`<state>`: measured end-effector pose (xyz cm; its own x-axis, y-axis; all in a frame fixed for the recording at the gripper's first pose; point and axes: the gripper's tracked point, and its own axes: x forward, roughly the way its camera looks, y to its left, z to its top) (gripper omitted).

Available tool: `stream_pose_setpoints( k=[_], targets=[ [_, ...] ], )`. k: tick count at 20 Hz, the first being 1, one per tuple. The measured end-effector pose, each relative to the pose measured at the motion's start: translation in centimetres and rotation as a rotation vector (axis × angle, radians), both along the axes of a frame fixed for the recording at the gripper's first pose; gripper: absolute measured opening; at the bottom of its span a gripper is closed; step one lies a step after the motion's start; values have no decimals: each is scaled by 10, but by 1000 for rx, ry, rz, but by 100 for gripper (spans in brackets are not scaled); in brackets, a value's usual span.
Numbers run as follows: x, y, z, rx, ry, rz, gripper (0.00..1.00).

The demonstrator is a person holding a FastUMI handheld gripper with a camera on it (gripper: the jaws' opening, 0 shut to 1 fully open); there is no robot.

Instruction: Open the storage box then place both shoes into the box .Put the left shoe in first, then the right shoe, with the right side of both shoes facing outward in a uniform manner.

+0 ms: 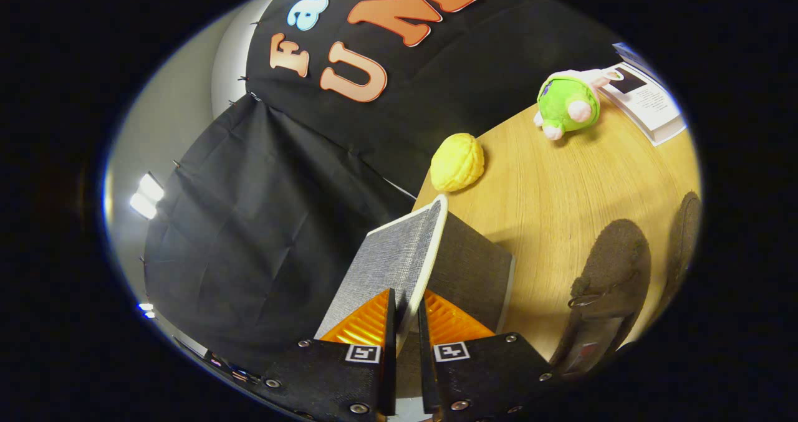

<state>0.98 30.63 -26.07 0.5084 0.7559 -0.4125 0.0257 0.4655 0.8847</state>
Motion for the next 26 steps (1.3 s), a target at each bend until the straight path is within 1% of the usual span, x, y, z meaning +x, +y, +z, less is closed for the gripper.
stream_pose_setpoints(
  k=[1,3,6,8,11,17,20,26],
  targets=[
    [2,-1,5,6,-1,-12,13],
    [7,-1,19,26,-15,-30,10],
    [12,3,42,45,-44,-39,11],
    [15,8,55,23,-53,-36,11],
    [19,21,82,6,-104,-21,11],
    [30,64,132,-5,-165,20,11],
    [36,92,147,1,-178,38,11],
    [48,150,164,87,-149,31,11]
  ],
)
